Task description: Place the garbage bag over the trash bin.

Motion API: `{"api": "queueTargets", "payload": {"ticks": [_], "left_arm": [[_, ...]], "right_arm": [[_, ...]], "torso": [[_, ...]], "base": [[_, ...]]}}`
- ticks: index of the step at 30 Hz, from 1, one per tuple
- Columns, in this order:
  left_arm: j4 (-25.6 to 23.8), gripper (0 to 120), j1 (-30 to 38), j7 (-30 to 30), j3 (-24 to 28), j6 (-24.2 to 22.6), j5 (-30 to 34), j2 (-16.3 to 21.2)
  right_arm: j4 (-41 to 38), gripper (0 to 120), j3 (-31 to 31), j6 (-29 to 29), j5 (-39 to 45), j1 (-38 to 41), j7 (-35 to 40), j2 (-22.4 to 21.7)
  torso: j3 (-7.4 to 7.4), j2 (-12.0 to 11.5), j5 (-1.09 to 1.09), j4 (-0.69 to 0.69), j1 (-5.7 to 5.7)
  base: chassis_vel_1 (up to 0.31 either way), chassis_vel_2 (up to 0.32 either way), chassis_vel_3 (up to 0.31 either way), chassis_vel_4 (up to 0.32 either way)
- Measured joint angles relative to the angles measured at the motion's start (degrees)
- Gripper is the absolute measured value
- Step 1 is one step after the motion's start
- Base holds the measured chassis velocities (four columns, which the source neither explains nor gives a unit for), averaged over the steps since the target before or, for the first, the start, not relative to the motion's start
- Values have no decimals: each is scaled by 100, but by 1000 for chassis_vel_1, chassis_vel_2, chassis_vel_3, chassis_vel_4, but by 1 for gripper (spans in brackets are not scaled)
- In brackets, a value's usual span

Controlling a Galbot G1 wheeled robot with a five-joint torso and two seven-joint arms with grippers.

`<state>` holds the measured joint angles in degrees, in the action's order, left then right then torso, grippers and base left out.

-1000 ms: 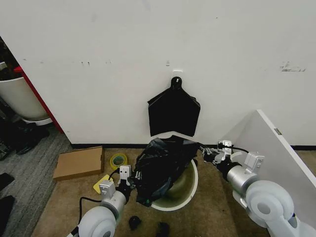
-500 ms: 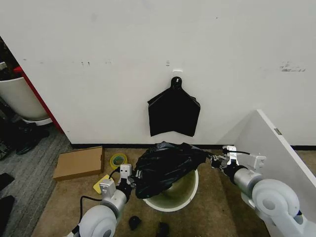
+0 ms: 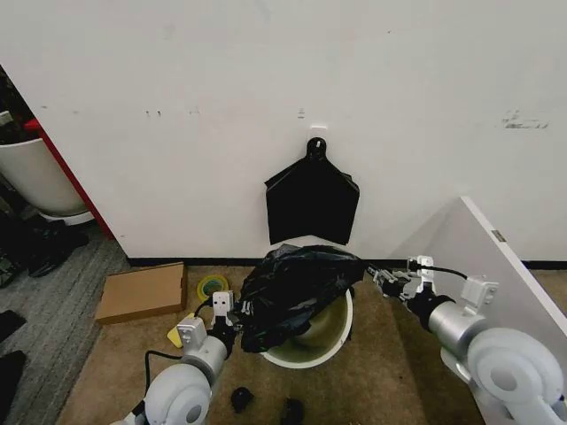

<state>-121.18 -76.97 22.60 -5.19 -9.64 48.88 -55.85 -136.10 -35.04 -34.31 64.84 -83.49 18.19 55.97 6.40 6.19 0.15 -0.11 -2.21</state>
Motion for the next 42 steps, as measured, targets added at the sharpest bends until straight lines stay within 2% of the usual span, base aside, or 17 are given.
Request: {"api": "queueTargets", "payload": {"ticks": [2,3,4,7,11,12,15,18,25,29,36,40,42], "left_arm": [[10,1,-1,26,-12,11,4,-21],[17,1,-5,47,-19,21,5,-38],[17,1,-5,47,-19,21,5,-38],[68,1,-16,180,-32,115,21,-172],[178,1,78,347,51,184,-22,-364],[178,1,78,347,51,184,-22,-364],[246,1,179,381,184,184,-105,-442],[297,1,275,388,278,176,-147,-504],[353,1,274,382,336,172,-205,-517],[352,1,248,368,339,172,-239,-502],[318,1,186,338,309,176,-281,-490],[296,1,159,307,307,179,-335,-502],[296,1,152,305,307,180,-357,-502]], "right_arm": [[-56,48,-8,-24,66,-14,57,9],[-95,54,-10,-41,115,-25,97,16],[-95,54,-10,-41,115,-25,97,16],[-428,68,10,-141,483,-243,356,93],[-731,85,259,-420,1558,-432,942,192],[-731,85,259,-420,1558,-432,942,192],[-718,97,639,-479,1677,-272,1147,244],[-554,100,1062,-459,1543,-167,1267,350],[-344,100,1546,-424,1171,-137,1275,581],[-289,99,1627,-385,996,-148,1229,625],[-293,81,1693,-377,903,-155,1164,668],[-251,62,1781,-372,798,-171,1118,705],[-252,59,1798,-365,772,-181,1113,710]], "torso": [[0,0,0,0,0],[0,0,0,0,0],[0,0,0,0,0],[0,0,-1,1,0],[0,0,-1,1,1],[0,0,-1,1,1],[0,0,-1,1,1],[0,0,0,0,1],[0,0,0,1,1],[0,0,0,0,0],[0,0,-1,0,0],[0,0,0,0,0],[0,0,0,0,0]], "base": [[0,0,0,0],[0,0,0,0],[0,0,0,0],[0,0,0,0],[0,0,0,0],[0,0,0,0],[0,0,0,0],[0,0,0,0],[0,0,0,0],[0,0,0,0],[0,0,0,0],[0,0,0,0],[0,0,0,0]]}}
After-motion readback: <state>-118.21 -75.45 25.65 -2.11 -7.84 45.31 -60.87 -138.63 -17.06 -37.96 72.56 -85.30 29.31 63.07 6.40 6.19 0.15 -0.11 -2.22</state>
